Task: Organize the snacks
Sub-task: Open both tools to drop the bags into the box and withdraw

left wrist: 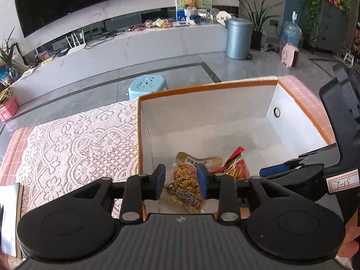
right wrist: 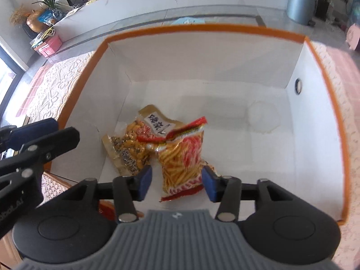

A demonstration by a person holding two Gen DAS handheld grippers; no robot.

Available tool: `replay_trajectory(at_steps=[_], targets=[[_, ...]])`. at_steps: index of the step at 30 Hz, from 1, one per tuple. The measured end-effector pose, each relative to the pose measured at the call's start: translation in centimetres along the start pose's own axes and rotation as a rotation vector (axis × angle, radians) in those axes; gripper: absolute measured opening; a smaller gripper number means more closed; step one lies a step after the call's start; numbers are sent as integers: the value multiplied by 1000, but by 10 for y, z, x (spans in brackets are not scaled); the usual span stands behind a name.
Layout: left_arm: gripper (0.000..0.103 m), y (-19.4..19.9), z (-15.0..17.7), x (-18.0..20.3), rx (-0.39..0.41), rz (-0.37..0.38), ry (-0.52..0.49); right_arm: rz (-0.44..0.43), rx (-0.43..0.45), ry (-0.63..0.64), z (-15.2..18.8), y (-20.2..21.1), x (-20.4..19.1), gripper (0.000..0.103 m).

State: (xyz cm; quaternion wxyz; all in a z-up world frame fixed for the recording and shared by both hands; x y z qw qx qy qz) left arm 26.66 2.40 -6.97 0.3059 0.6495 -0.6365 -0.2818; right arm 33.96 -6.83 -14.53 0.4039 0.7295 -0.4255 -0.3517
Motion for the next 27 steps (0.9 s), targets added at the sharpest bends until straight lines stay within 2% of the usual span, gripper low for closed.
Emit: replay_trajectory(at_steps=[2,10,11,13,19,23,27], targets=[[49,10,1,-1,19,7,24,18,18,18,-1,10,-1,55],[58,52,11,-3,71,44,89,67,102,95,9,57,-7,58],[63,58,12,-3,77,48,95,72,116,100,11,64,-8,67],[68,69,15,-2,83,56,100,77,127,104,18,78,-10,77],[74,94,31,0,73,96,128,80,220,123,40,125,-18,78],[75,102,49,0,39,143,145,52,262,87,62,147,-18,82],[76,106,68,-2,22,160,149,71,286,67,87,157,-17,82]])
Point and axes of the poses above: each gripper's, at about its wrist camera, not at the fingertips, and y roughly against the way its jaws point, x to its right, z to its underside, the point moved 9 cm from there along -y, roughly the way its jaws point, and after that the axes turned 7 degrees about y, right-handed, at the moved point
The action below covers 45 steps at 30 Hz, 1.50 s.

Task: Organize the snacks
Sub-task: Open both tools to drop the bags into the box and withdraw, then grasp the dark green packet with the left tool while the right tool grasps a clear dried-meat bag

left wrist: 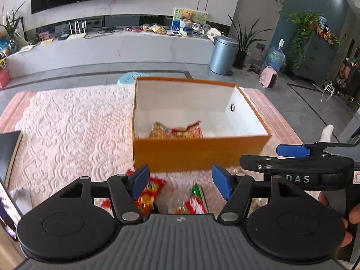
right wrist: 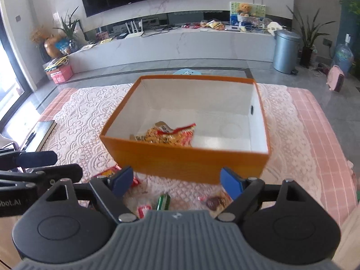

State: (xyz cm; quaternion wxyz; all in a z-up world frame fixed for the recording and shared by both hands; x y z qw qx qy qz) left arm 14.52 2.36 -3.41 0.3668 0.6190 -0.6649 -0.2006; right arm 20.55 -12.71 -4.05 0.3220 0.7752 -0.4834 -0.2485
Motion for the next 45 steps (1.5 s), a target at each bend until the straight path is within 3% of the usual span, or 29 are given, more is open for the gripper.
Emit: replay_trajectory(at_steps=[7,13,19,22,28,34,37,39,42,44,45], targets=[[77,2,33,-21,-39,37,33,5,30,-23,45,15,-7,82],[78,-10,58,-45,-78,11,77,4,62,-28,79,13,-16,82],[77,-22,80,-58,-131,-9,73,-34,27,27,96,-7,-38,81],[77,-28,81,-63,-117,-27,74,-45,10,59,97,-18,-49,77],[80,-39,75,-66,-81,-56,-49,-74,-15,154,100,-38,-68,76],[84,-54,75,-66,-68,-110,-233,-88,-58,153,99,-58,-75,72],[84,-59,83,-66,-107,-116,-305,-114,-66,190,99,-62,-85,71],[84,-63,91,-68,-160,-95,-288,-130,-69,220,101,-64,-92,66],[74,-67,100,-77,-216,-69,-207,-157,-84,258,106,-69,-102,62],[56,-68,105,-82,-237,-45,-160,-173,-90,287,109,-73,-109,60],[52,-69,107,-82,-247,-27,-147,-177,-91,306,111,-74,-111,59]])
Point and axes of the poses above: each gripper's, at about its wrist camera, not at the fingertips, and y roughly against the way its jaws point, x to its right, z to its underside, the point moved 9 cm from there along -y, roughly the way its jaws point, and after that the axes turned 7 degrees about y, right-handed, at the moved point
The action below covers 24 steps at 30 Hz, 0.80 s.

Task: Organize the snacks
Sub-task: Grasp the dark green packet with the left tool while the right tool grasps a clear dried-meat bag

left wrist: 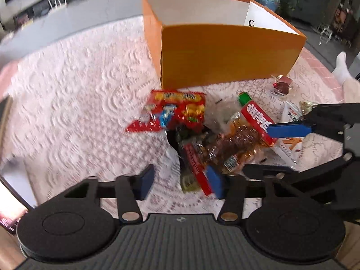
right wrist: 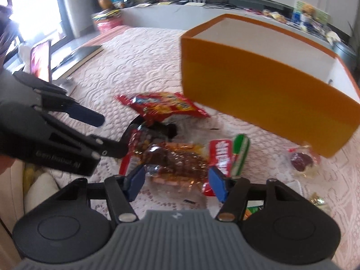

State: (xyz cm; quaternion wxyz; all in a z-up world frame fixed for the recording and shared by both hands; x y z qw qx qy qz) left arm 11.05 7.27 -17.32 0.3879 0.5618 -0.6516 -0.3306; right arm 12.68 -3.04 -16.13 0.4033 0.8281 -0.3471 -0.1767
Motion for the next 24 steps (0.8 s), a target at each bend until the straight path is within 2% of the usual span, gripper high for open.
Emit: replay_trajectory(at_steps=[4,8,11,13,17,21,23,24], targets=[[29,-6,5,3,-24,37,11,-10,-7,103,3,-9,-13,59],[21,-11,6,8,-27,31,7,23,3,241,5,-16,-21,60],[11,-9,5,11,-27,83,29,54,21,368,6,-21,-26,65],[11,-9,5,12,-28,103,44,70,27,450,7,-24,-29,65],[11,-12,6,15,-33,93,30,92,35,592,11,-30,-32,68],[11,-13,6,18,-31,95,41,82,38,656,14,-30,-29,69],[11,-12,5,16,-29,93,43,59,23,681,17,-29,-29,76],[11,-13,5,17,-29,91,42,51,9,699,20,-30,-28,76]])
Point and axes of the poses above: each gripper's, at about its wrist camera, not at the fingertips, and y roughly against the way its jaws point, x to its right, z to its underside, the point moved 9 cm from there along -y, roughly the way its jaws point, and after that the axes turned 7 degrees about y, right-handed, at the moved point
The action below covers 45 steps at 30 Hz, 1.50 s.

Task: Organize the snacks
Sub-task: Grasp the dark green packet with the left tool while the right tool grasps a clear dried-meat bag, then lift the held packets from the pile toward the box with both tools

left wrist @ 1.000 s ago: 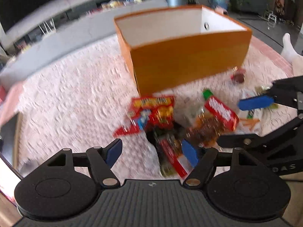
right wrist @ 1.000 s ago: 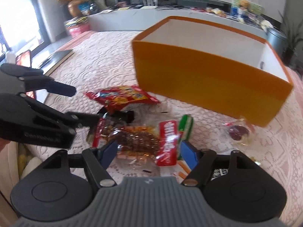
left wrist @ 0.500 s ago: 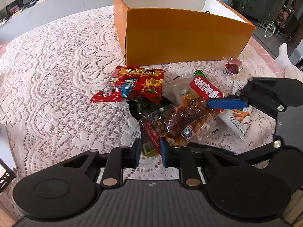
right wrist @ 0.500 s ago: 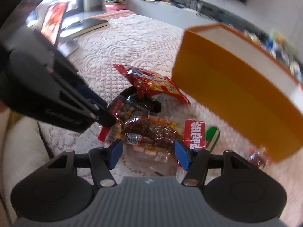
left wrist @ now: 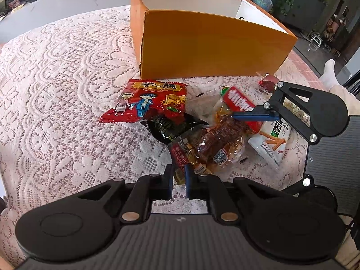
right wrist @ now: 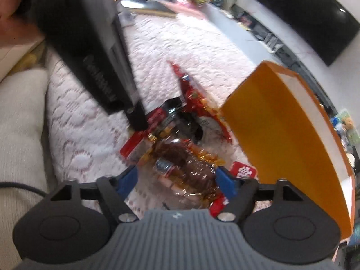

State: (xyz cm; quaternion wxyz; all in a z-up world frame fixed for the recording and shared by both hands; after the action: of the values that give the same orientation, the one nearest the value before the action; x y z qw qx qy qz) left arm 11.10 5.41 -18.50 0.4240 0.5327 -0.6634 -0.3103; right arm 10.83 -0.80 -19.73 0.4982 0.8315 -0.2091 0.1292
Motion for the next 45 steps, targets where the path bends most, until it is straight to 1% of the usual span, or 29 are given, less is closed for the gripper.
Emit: replay_trajectory(at_steps=[2,4,6,7,8,9,11,12,13,14,16,19,20,21,22,23,24,27,29,31,34,37,39,41,45], targets=[[11,1,0,1,2,-1,-6,2,7,11,1,0,0,76],[11,1,0,1,5,-1,-7,-17,2,-26,0,-3,3,75],[11,3,-1,0,12,4,1,-23,1,-64,-1,-5,8,70],[13,4,-1,0,15,7,7,-13,0,-68,-1,-6,10,68],[14,5,-2,-1,19,3,9,-8,-2,-66,-1,-6,12,64],[15,5,-2,-2,23,-9,8,1,-2,-59,-2,-6,9,62],[21,7,-2,-4,27,-33,1,3,4,-48,-4,-3,7,52],[23,8,-2,-5,32,-36,0,7,7,-43,-5,-1,5,49],[31,11,-3,-5,42,-34,0,12,8,-41,-6,1,4,41],[38,13,-4,-5,50,-29,4,27,9,-41,-6,4,3,36],[41,18,-5,-6,61,-12,13,34,10,-64,-5,8,6,33],[46,24,-6,-9,80,-12,18,51,28,-105,-1,19,12,30],[48,25,-6,-9,86,-8,19,63,35,-110,-1,23,13,22],[50,27,-7,-7,93,-1,21,68,43,-117,-2,27,14,18],[56,29,-9,-6,104,12,25,76,50,-131,-3,32,17,17],[58,31,-10,-5,114,30,31,89,48,-143,-3,36,19,16],[58,33,-11,-4,119,40,35,97,47,-156,-2,40,22,15],[59,34,-12,-4,126,27,29,95,42,-237,2,49,34,12],[62,31,-11,-5,115,23,37,83,29,-318,8,52,45,9],[65,26,-10,-7,104,12,50,60,18,-414,15,56,55,8],[67,19,-10,-7,95,2,76,-1,-2,-599,30,60,73,8],[67,16,-10,-8,91,14,116,-44,-12,-727,41,59,83,8],[67,15,-11,-9,90,19,134,-28,-13,-732,43,56,86,9],[67,12,-12,-10,92,16,140,5,-20,-701,41,54,86,10],[67,6,-12,-11,89,26,164,9,-12,-644,34,49,84,14]])
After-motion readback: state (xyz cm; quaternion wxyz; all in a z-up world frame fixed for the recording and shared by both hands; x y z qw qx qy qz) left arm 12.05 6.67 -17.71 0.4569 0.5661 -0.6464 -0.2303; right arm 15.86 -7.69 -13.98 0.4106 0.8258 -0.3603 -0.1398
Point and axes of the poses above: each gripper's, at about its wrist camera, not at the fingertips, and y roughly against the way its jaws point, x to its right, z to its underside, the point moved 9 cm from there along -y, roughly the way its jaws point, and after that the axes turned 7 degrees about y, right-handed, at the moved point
